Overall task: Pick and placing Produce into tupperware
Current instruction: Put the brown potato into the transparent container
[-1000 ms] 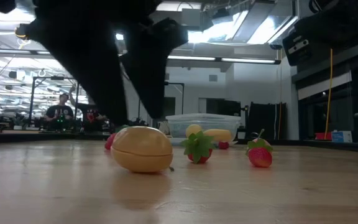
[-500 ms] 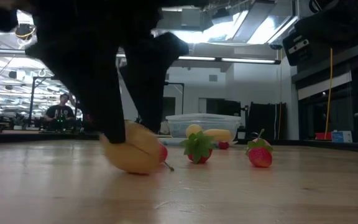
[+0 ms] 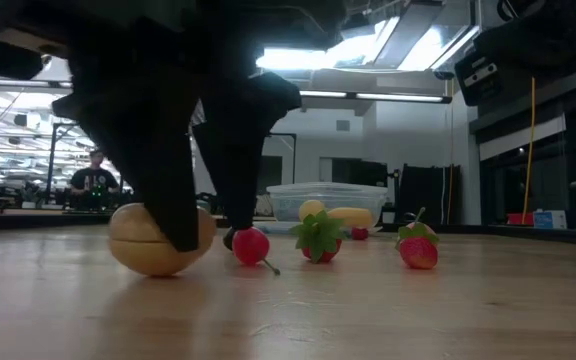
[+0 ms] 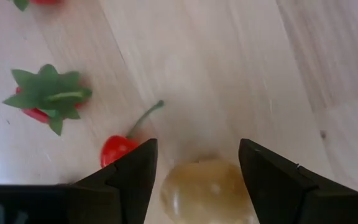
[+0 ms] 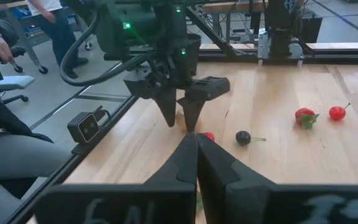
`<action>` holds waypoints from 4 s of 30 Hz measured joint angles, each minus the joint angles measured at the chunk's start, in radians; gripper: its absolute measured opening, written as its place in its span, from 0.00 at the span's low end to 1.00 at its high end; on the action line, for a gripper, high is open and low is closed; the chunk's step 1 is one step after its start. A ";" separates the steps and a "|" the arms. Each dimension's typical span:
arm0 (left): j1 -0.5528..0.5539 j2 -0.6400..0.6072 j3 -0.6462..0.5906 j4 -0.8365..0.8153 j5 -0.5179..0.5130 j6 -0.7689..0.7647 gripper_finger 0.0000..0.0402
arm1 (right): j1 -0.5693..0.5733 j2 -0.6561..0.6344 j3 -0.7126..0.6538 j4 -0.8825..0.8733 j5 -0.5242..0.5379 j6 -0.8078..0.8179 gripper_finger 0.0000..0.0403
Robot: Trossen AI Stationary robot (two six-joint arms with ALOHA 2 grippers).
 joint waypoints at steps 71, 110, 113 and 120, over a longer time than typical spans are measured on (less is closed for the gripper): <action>0.022 -0.027 -0.062 -0.039 0.106 -0.545 0.55 | 0.001 0.000 0.000 -0.007 0.000 0.049 0.01; -0.069 -0.172 -0.016 -0.201 -0.474 -0.479 0.55 | 0.001 0.003 0.000 -0.006 0.000 0.041 0.01; -0.126 -0.240 -0.016 -0.315 -0.577 -0.603 0.55 | 0.001 0.016 0.000 0.003 0.000 0.043 0.01; -0.189 -0.291 -0.017 -0.539 -0.418 -0.843 0.55 | 0.001 0.069 0.001 0.082 0.000 0.041 0.01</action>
